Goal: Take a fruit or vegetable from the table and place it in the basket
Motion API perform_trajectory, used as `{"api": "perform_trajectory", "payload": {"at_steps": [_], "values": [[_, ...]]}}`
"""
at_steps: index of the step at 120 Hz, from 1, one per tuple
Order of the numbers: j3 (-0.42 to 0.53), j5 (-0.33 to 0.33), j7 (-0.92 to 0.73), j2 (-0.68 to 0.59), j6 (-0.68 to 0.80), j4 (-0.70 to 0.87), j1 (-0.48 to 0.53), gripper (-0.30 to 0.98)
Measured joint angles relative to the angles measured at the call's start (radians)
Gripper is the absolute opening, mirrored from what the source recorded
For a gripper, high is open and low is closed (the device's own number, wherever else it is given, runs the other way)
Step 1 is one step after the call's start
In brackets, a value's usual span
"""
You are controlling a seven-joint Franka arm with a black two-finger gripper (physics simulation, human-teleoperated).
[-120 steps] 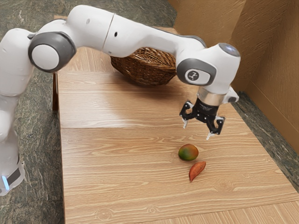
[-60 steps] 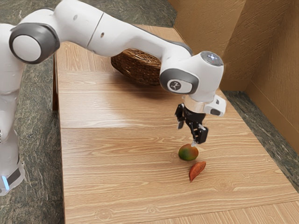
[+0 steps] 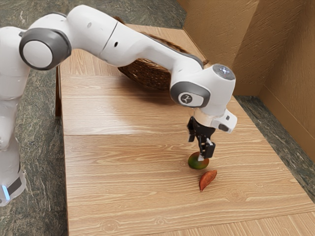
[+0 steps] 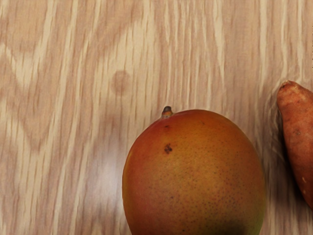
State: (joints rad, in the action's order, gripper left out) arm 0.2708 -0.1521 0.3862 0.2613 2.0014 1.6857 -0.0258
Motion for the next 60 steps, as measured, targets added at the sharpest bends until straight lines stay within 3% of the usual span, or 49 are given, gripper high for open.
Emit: {"api": "perform_trajectory", "payload": {"at_steps": [60], "values": [[0.001, -0.001, -0.090, 0.079, 0.056, -0.023, 0.006, 0.63]]}}
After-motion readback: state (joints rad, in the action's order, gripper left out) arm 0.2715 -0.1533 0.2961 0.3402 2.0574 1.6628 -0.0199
